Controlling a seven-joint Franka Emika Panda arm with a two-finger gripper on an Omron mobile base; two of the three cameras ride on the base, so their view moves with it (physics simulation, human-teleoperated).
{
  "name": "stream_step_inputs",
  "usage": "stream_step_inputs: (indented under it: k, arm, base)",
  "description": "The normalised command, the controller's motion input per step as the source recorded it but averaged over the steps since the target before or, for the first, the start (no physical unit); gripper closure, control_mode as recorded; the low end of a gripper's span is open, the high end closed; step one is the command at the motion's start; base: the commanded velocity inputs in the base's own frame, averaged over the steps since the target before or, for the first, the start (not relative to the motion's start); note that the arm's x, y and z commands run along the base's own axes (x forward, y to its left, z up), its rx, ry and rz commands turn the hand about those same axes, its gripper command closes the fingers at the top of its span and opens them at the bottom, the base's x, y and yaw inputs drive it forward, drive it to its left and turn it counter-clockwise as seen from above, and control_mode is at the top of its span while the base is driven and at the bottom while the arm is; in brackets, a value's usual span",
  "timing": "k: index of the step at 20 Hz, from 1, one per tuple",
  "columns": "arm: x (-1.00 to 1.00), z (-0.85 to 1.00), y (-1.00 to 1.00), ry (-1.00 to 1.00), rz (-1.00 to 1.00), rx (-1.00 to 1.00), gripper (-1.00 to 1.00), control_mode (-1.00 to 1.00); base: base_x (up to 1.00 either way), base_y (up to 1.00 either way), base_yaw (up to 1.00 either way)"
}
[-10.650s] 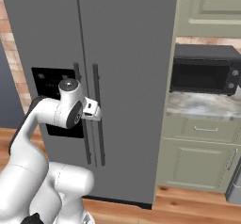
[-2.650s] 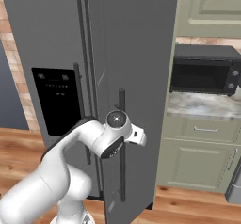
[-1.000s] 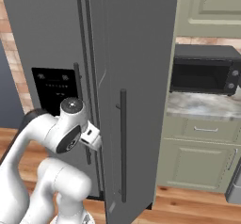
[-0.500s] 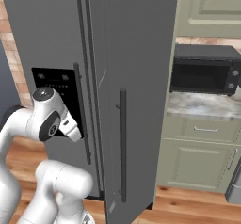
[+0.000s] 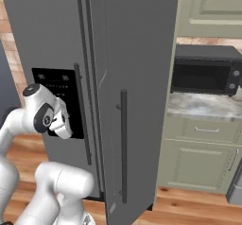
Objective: Retrieve the sausage and cheese from the fridge and place them on the cutting board on the counter.
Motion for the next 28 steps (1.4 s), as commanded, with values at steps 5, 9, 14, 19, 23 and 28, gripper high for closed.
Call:
stream_step_inputs:
  k: [5, 9, 14, 19, 23, 28]
  arm:
    - [0.26, -0.01, -0.10, 0.07, -0.37, 0.08, -1.00, -1.00]
    - [0.19, -0.02, -0.23, 0.00, -0.17, 0.12, -1.00, -1.00]
    - [0.21, -0.12, -0.26, -0.03, -0.06, 0.07, -1.00, -1.00]
    - [0.14, -0.20, -0.26, -0.06, -0.09, 0.05, -1.00, -1.00]
    - [0.14, -0.36, -0.14, -0.02, -0.24, 0.00, -1.00, -1.00]
    - [0.35, -0.19, 0.00, 0.00, -0.39, 0.04, -1.00, -1.00]
  base:
    - [0.00, 0.00, 0.00]
    - [0.00, 0.00, 0.00]
    - [0.00, 0.00, 0.00]
    - [0.00, 0.00, 0.00]
    - [0.00, 0.00, 0.00]
    - [0.00, 0.00, 0.00]
